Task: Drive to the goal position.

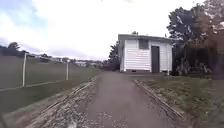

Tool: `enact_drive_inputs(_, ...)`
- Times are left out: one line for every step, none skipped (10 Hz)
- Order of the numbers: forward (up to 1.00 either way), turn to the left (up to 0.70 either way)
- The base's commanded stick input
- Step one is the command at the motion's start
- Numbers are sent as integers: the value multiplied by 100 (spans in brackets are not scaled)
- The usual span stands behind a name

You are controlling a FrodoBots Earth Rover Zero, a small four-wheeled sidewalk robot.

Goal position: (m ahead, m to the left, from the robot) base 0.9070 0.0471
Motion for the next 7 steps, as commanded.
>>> enact_drive_inputs(60, -14)
enact_drive_inputs(60, -14)
enact_drive_inputs(60, -14)
enact_drive_inputs(60, -13)
enact_drive_inputs(60, -10)
enact_drive_inputs(60, -8)
enact_drive_inputs(60, -6)
